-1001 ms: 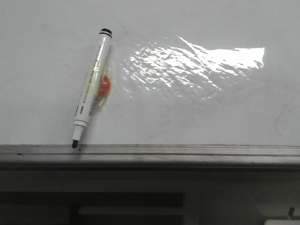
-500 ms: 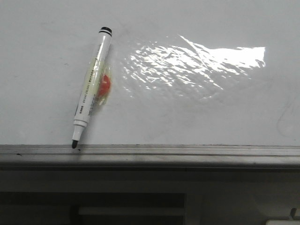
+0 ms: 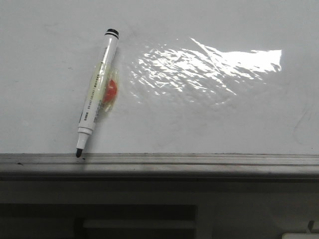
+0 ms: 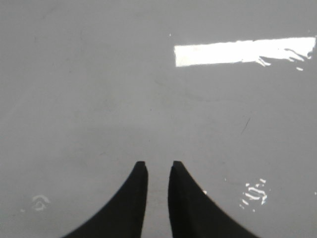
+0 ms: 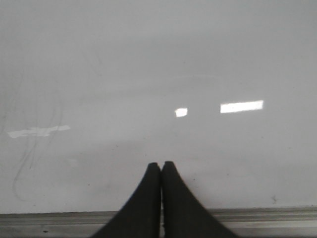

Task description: Write number 9 on whiteboard

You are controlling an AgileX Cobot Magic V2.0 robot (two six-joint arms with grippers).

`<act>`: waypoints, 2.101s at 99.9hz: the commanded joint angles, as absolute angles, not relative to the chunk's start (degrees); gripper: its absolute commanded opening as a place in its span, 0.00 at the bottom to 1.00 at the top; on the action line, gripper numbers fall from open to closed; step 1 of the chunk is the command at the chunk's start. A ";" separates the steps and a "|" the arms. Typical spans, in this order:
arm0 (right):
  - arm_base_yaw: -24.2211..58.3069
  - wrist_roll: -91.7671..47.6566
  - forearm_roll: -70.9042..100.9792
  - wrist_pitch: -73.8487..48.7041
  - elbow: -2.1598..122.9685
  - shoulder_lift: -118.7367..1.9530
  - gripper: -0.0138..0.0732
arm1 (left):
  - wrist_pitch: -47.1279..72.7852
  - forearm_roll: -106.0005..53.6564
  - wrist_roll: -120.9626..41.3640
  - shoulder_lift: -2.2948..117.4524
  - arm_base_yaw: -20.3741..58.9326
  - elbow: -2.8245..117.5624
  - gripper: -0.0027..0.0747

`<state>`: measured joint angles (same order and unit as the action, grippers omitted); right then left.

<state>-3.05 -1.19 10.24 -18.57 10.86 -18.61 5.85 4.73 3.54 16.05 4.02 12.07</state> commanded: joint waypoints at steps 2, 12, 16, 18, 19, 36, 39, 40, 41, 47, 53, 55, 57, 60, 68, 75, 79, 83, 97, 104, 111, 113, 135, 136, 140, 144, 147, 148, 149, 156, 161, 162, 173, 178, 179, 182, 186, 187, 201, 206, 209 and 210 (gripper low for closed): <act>-2.93 -1.88 10.19 -14.07 12.95 -19.59 0.09 | -4.07 2.05 4.26 18.15 3.89 13.78 0.43; -2.93 -1.88 10.19 -14.07 12.95 -19.59 0.09 | -8.92 2.41 4.26 20.01 4.00 13.78 0.57; -2.93 -1.88 10.19 -14.07 12.95 -19.59 0.09 | -10.03 2.55 4.26 20.92 4.48 13.78 0.61; -2.93 -1.88 10.19 -14.07 12.95 -19.59 0.09 | -10.52 2.55 4.26 21.38 4.83 13.78 0.61; -2.93 -1.88 10.19 -14.07 12.95 -19.59 0.09 | -10.92 2.55 4.26 21.55 5.14 13.78 0.61; -2.84 -1.88 10.19 -14.07 12.95 -19.59 0.09 | -16.60 2.55 9.22 26.05 13.41 13.78 0.60; -2.84 -1.88 10.19 -14.07 12.95 -19.59 0.09 | -17.72 2.55 9.75 27.38 15.42 13.78 0.60; -2.84 -1.88 10.19 -14.07 12.95 -19.59 0.09 | -18.16 2.55 9.75 27.68 16.44 13.78 0.60; -2.84 -1.88 10.19 -14.07 12.95 -19.59 0.09 | -18.37 2.55 9.75 28.25 16.96 13.78 0.60; -2.84 -1.88 10.19 -14.07 12.95 -19.59 0.09 | -19.54 2.55 9.75 30.86 21.73 13.78 0.60; -2.84 -1.88 10.19 -14.07 12.95 -19.59 0.09 | -19.77 2.55 9.75 34.14 26.07 13.78 0.60; -2.84 -1.88 10.19 -14.07 12.95 -19.59 0.09 | -20.11 2.55 9.75 35.32 27.68 13.78 0.60; -2.84 -1.88 10.19 -14.20 12.95 -19.59 0.09 | -20.23 2.55 9.75 36.10 29.34 13.78 0.60; -2.71 -1.88 10.19 -14.33 12.95 -19.59 0.09 | -20.74 2.55 9.75 38.06 31.54 13.78 0.60; -2.05 -1.88 10.19 -14.33 12.95 -19.59 0.09 | -22.76 2.55 9.75 42.64 37.78 13.78 0.60; -1.33 -1.88 10.19 -14.33 12.95 -19.59 0.09 | -25.58 2.55 9.75 47.00 42.22 13.78 0.60; -1.05 -1.88 10.19 -14.33 12.95 -19.59 0.09 | -27.36 2.55 9.75 49.59 44.10 13.78 0.60; -0.76 -1.88 10.19 -14.33 12.95 -19.59 0.09 | -29.76 1.88 9.75 51.73 46.13 13.78 0.60; -0.50 -1.88 10.19 -14.33 12.95 -19.59 0.09 | -38.49 -3.76 9.75 60.39 50.54 13.78 0.60; -0.50 -1.88 10.19 -14.33 12.95 -19.59 0.09 | -42.18 -4.41 9.75 64.14 50.89 13.78 0.60; -0.50 -1.88 10.19 -14.33 12.95 -19.59 0.09 | -44.83 -4.41 9.87 67.24 50.89 13.78 0.60; -0.50 -1.88 10.19 -14.33 12.95 -19.59 0.09 | -45.40 -4.31 9.87 68.05 50.89 13.88 0.60; -0.50 -1.88 10.19 -14.33 12.95 -19.59 0.09 | -48.22 -2.58 12.84 73.81 50.89 13.88 0.60; -0.50 -1.88 10.19 -14.33 12.95 -19.59 0.09 | -48.39 -2.32 12.84 73.95 50.89 13.88 0.60; -0.50 -1.88 10.19 -14.33 12.95 -19.59 0.09 | -48.79 -1.31 12.84 74.59 50.89 13.88 0.60; -0.50 -1.88 10.19 -14.33 12.95 -19.59 0.09 | -48.79 -0.43 12.84 75.17 50.89 13.88 0.60; -0.50 -1.88 10.19 -14.33 12.95 -19.59 0.09 | -48.79 0.00 12.84 75.53 50.89 13.88 0.60; -0.50 -1.88 10.19 -14.33 12.95 -19.59 0.09 | -48.79 0.00 12.84 75.50 50.89 13.88 0.60; -0.50 -1.88 10.19 -14.33 12.95 -19.59 0.09 | -48.79 0.00 12.87 75.66 50.89 13.88 0.60; -0.50 -1.88 10.19 -14.33 12.95 -19.59 0.09 | -48.79 -0.72 12.98 76.04 50.89 13.88 0.54; -0.39 -1.88 10.19 -14.07 12.95 -19.59 0.09 | -48.79 -1.17 12.98 76.28 50.89 13.88 0.45; -0.41 -1.88 10.19 -13.93 12.95 -19.59 0.09 | -48.79 -1.47 12.98 76.32 50.77 13.88 0.43; 2.20 -1.88 10.53 -13.57 12.95 -19.59 0.09 | -48.25 -5.33 12.98 76.75 50.76 13.88 0.11; 4.40 -1.88 10.53 -14.91 12.95 -19.59 0.09 | -48.25 -6.29 12.98 76.75 50.76 13.88 0.01; 5.08 -1.88 10.53 -15.05 12.95 -19.59 0.09 | -48.25 -6.29 13.15 76.75 50.76 13.88 0.01; 6.54 -1.88 10.83 -15.54 13.07 -19.59 0.09 | -48.54 -6.29 13.21 76.75 50.76 13.88 0.01; 8.82 -1.88 10.99 -16.55 13.59 -19.59 0.09 | -48.92 -6.29 13.21 76.75 50.76 13.88 0.01; 9.22 -1.88 10.99 -16.86 13.71 -19.59 0.09 | -49.08 -6.29 13.21 76.75 50.76 13.88 0.01; 16.63 -5.65 10.99 -20.07 17.39 -19.67 0.09 | -52.12 -1.94 13.21 76.64 50.76 13.88 0.01; 19.24 -10.38 10.99 -22.02 19.53 -19.72 0.09 | -54.14 2.80 13.21 76.64 50.76 13.88 0.01; 20.69 -12.24 11.10 -23.47 20.72 -20.16 0.10 | -55.35 5.70 13.21 76.64 50.76 13.88 0.01; 21.41 -12.69 11.08 -23.86 21.03 -20.19 0.10 | -55.69 6.45 13.21 76.64 50.76 13.88 0.01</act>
